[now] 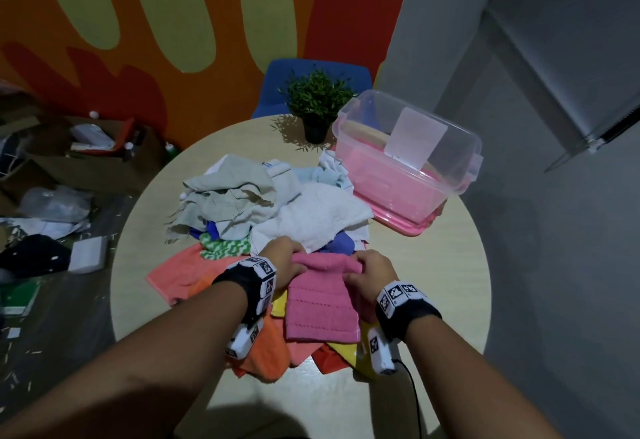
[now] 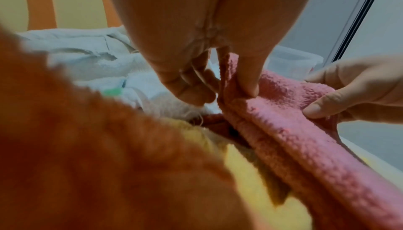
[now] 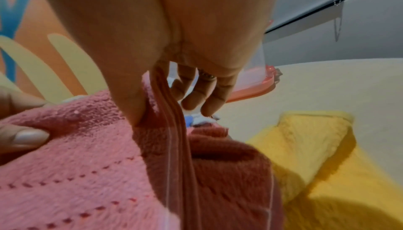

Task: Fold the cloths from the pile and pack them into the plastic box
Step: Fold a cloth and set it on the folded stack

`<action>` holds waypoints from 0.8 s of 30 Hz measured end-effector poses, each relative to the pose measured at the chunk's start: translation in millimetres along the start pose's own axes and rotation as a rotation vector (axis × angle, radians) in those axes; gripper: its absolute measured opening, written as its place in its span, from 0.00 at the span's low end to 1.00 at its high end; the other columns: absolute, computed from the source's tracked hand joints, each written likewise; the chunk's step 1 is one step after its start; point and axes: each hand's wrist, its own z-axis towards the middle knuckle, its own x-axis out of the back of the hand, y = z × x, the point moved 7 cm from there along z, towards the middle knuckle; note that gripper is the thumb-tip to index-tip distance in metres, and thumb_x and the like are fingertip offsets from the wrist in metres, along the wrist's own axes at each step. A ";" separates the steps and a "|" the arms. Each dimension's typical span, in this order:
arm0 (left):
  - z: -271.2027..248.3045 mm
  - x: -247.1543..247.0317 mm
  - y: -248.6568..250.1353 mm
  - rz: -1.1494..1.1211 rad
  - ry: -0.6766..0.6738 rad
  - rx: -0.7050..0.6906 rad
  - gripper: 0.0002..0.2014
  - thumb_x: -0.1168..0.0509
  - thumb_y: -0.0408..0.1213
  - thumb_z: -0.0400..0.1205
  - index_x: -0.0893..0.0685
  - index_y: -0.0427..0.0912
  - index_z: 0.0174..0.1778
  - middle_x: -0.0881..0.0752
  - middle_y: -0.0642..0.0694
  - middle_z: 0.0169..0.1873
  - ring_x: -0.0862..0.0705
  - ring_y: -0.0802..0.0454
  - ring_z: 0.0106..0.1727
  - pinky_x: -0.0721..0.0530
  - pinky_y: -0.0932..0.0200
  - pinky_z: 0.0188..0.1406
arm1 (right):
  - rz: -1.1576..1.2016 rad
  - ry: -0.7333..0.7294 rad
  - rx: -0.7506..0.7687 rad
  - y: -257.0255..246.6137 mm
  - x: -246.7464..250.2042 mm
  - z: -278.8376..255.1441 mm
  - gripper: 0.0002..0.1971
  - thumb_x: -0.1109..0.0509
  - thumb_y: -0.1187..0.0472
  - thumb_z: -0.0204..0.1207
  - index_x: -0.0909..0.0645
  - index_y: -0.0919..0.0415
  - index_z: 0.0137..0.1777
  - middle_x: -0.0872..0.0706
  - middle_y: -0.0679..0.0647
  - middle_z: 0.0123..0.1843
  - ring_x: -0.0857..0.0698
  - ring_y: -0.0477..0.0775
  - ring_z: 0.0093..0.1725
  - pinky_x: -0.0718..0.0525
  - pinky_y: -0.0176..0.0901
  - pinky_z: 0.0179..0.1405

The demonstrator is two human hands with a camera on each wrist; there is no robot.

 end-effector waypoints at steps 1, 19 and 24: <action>-3.1 5.8 3.3 -0.081 0.018 -0.019 0.06 0.26 0.41 0.78 0.12 0.43 0.46 0.14 0.45 0.44 0.15 0.44 0.51 0.23 0.59 0.44 | 0.064 0.008 0.020 -1.5 5.8 -1.6 0.06 0.23 0.61 0.68 0.17 0.55 0.42 0.13 0.52 0.42 0.15 0.56 0.45 0.23 0.39 0.40; -52.0 13.5 26.0 -0.097 -0.285 -0.132 0.09 0.22 0.40 0.76 0.13 0.41 0.44 0.12 0.48 0.32 0.17 0.59 0.30 0.22 0.66 0.32 | 0.147 -0.284 0.115 -5.0 19.2 -44.8 0.07 0.27 0.64 0.55 0.15 0.54 0.34 0.14 0.54 0.32 0.16 0.50 0.33 0.12 0.55 0.39; -49.5 -17.6 3.8 -0.109 -0.262 -0.099 0.10 0.31 0.41 0.84 0.20 0.42 0.39 0.20 0.52 0.31 0.23 0.60 0.29 0.31 0.71 0.26 | 0.137 -0.220 0.011 21.7 -9.3 -43.5 0.05 0.24 0.60 0.66 0.17 0.57 0.39 0.12 0.56 0.36 0.14 0.55 0.34 0.13 0.60 0.42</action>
